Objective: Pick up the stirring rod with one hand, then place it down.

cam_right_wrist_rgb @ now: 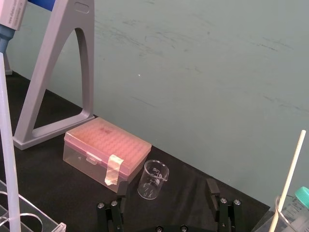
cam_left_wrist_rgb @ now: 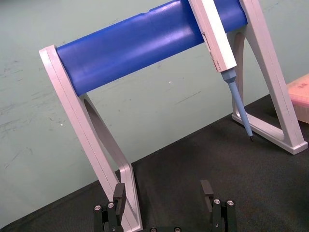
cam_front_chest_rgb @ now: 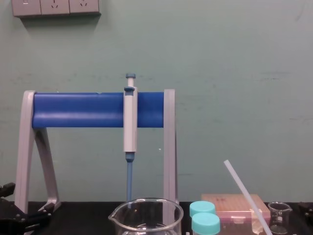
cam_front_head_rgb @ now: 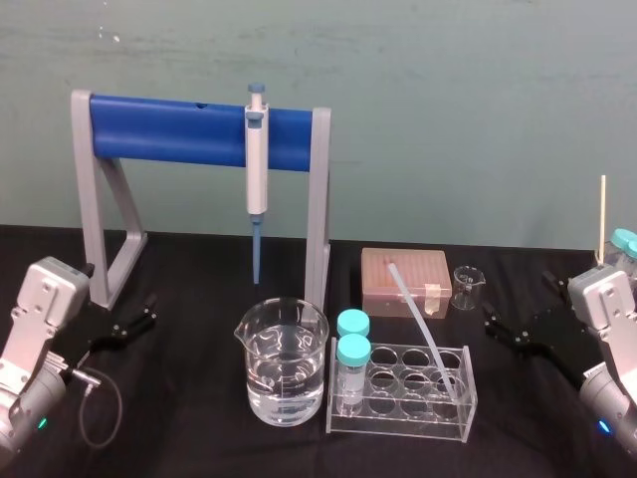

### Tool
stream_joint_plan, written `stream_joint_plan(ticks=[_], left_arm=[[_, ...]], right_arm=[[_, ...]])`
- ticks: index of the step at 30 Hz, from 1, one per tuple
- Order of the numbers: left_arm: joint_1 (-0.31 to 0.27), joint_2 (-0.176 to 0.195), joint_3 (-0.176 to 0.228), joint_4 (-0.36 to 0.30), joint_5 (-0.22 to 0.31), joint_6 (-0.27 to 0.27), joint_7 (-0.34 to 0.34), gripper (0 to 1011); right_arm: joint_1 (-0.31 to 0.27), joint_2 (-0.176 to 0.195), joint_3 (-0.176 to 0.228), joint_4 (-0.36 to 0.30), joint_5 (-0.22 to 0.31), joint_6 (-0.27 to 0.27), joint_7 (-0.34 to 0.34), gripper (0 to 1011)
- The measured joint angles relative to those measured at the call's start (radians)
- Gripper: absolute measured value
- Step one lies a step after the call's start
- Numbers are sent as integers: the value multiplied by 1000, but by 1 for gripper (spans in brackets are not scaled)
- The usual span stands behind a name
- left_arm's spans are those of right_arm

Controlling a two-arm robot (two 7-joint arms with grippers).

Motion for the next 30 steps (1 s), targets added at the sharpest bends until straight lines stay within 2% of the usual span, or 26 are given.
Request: stream_joint_plan(ticks=[30], left_arm=[[0,0,0,0,0,0,0,1000]], right_arm=[[0,0,0,0,0,0,0,1004]])
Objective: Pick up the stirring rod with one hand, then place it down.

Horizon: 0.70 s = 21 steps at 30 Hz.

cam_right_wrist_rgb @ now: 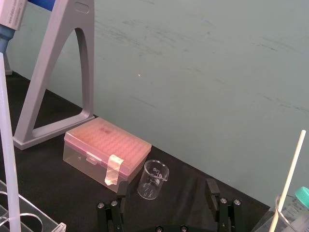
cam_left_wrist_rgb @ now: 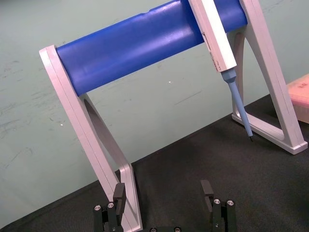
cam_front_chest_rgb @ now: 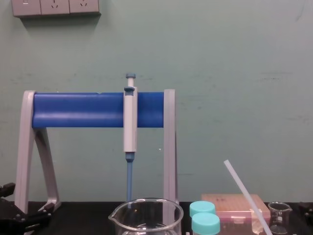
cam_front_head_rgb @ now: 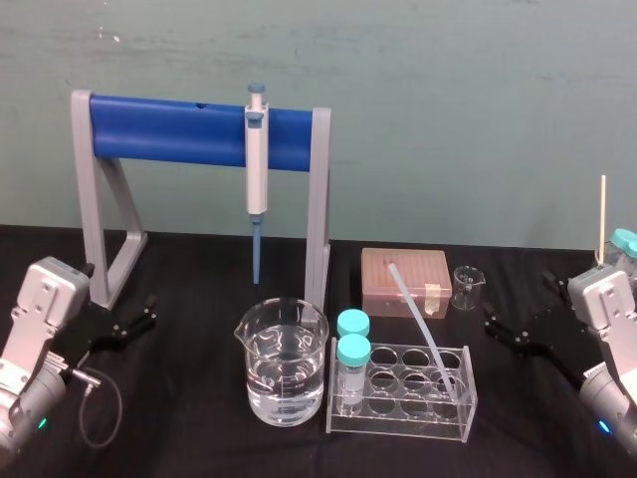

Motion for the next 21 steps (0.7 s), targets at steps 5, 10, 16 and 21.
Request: stream_joint_plan(ticks=[5,10,16,21], left_arm=[[0,0,0,0,0,0,0,1000],[0,0,0,0,0,0,0,1000],[0,0,0,0,0,0,0,1000],[0,0,0,0,0,0,0,1000]], right_arm=[[0,0,0,0,0,0,0,1004],[0,0,0,0,0,0,0,1004],[0,0,0,0,0,0,0,1004],[0,0,0,0,0,0,0,1004]])
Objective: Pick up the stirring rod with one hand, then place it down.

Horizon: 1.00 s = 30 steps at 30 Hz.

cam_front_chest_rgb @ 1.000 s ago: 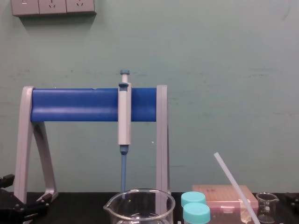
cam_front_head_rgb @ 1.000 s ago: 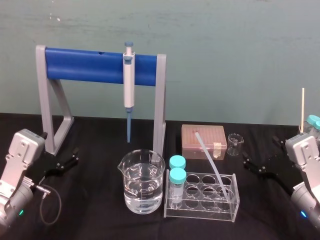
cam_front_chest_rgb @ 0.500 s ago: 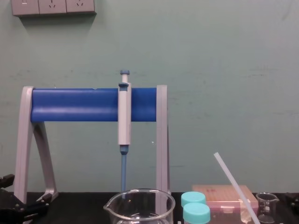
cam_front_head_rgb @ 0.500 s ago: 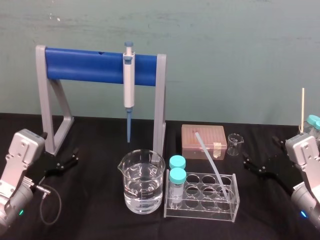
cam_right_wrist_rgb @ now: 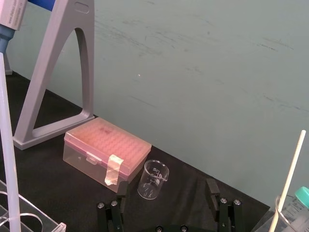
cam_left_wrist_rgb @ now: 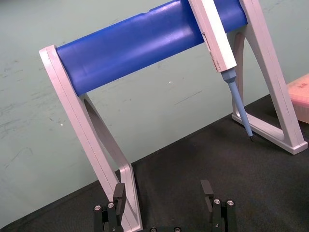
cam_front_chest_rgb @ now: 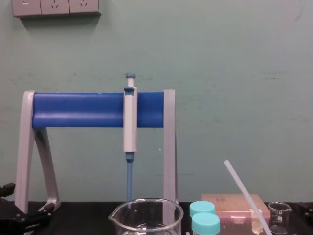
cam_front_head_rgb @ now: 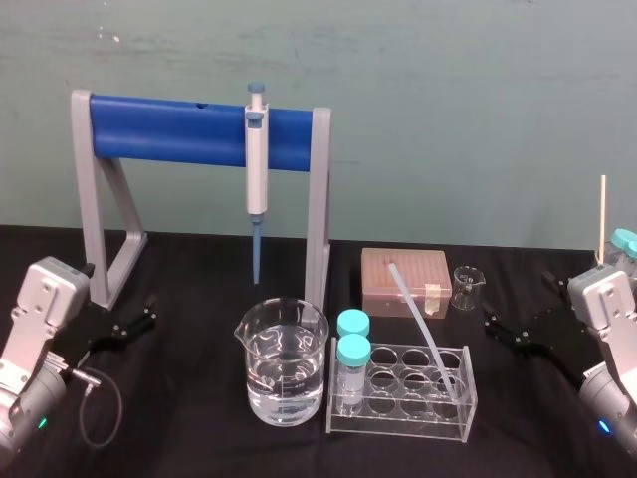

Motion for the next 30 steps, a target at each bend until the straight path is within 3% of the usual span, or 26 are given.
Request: stream_joint_plan(ticks=[24,30], left_arm=[[0,0,0,0,0,0,0,1001],[0,0,0,0,0,0,0,1000]], right_arm=[[-2,-1,4,-1,-3,0,0,1004],[-14,-12,30,-23,-19,-44,-6,1004]])
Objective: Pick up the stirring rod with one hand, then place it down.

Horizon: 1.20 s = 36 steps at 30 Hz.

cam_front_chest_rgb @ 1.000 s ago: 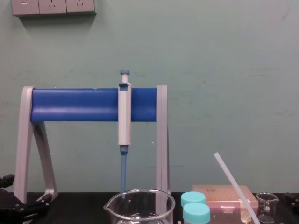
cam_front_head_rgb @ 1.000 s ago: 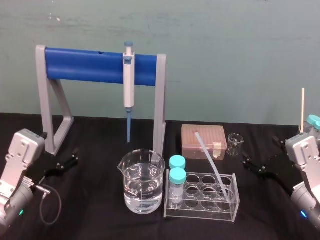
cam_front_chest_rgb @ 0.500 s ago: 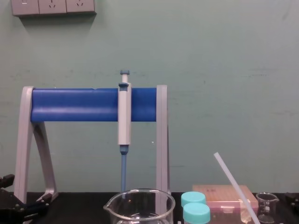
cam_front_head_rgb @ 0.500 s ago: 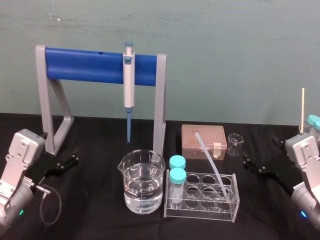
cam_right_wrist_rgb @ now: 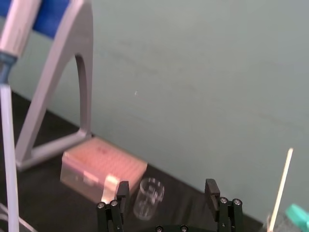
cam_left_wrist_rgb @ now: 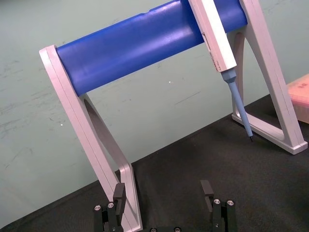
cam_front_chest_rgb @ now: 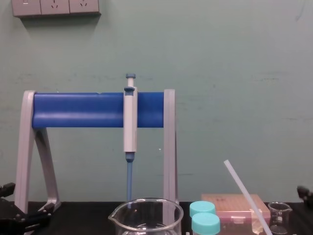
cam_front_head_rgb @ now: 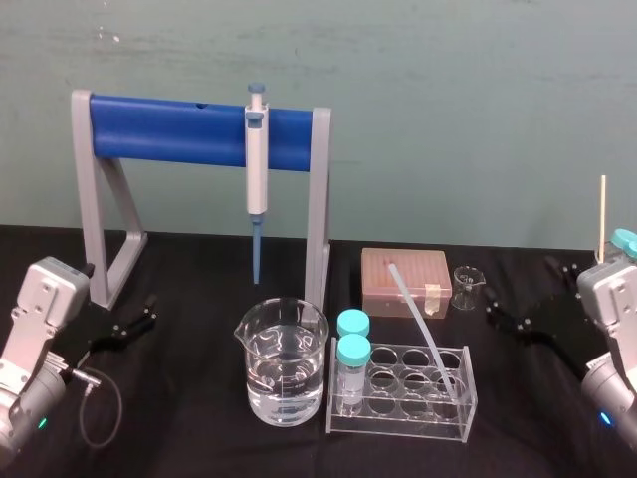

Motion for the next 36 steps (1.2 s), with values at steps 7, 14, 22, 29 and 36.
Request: stream_joint_plan(ticks=[7,14,22,29,36], left_arm=[[0,0,0,0,0,0,0,1000],[0,0,0,0,0,0,0,1000],[0,0,0,0,0,0,0,1000],[0,0,0,0,0,0,0,1000],[0,0,0,0,0,0,0,1000]], right_arm=[[-14,-6,17,-47,-47,-78,-12,1004],[-9,-10,4,-80,-77,-172,48,1004],[12,-24,-19,-75,-42,-254,168,1004],[30,-38,-33,-58,17,-267,268,1004],[56,-54,-33,-22,111,-206,367,1004]])
